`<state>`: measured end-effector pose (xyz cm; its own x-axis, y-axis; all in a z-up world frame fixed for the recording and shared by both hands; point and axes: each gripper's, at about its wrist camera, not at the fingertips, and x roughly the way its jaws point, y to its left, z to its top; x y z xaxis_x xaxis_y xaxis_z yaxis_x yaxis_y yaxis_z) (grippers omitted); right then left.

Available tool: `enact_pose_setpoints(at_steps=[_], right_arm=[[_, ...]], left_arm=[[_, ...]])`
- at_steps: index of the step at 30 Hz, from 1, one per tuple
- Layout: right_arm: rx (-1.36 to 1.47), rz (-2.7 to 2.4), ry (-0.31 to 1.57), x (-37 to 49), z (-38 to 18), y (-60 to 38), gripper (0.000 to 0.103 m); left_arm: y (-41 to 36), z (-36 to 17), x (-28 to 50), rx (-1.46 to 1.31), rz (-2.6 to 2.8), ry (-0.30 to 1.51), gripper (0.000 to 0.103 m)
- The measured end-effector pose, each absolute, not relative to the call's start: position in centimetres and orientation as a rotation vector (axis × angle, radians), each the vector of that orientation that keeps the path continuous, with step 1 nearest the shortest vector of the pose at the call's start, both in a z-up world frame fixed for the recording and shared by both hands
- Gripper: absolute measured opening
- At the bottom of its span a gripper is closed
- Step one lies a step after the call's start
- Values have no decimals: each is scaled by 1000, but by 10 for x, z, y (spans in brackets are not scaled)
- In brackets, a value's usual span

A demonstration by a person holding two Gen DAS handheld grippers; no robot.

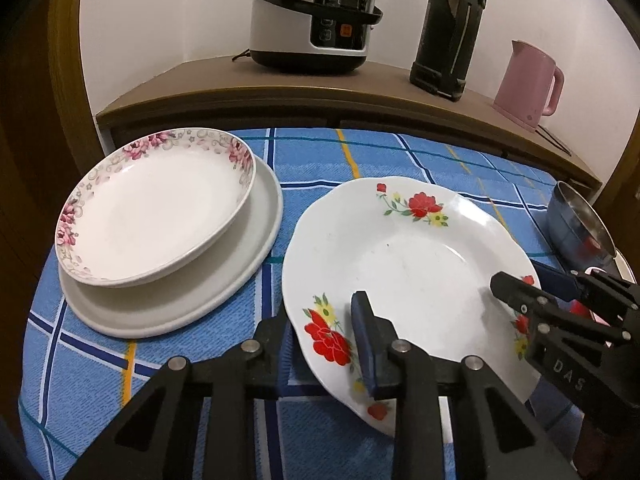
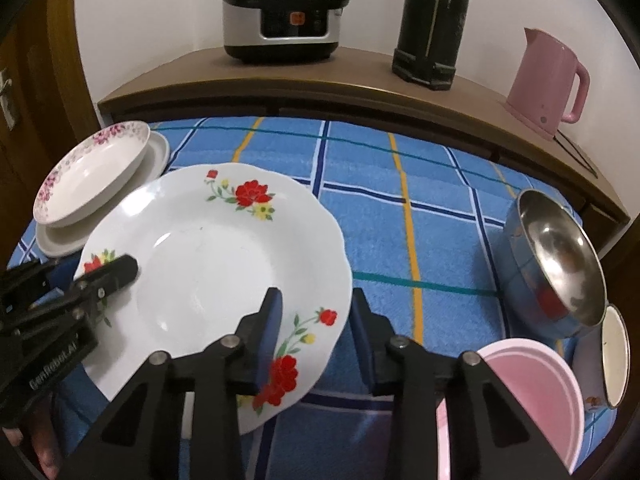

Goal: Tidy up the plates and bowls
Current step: 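Grasp the red-flower plate rim with the left gripper, then lift the red-flower plate with the left gripper toward the plate stack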

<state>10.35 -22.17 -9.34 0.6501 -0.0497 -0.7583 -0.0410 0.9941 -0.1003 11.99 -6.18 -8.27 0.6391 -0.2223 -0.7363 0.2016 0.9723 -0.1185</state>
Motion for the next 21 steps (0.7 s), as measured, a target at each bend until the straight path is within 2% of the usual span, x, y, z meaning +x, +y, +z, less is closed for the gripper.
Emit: enact_pose_setpoints(at_steps=[4, 8, 21], right_arm=[[-104, 3, 869, 107, -94, -223, 34], [-71, 35, 846, 100, -88, -225, 29], [-112, 48, 784, 89, -77, -216, 27]], left_arm=[[-61, -82, 118, -22, -241, 842, 30], [-58, -82, 119, -35, -217, 833, 30], [-52, -76, 109, -42, -186, 769, 30]])
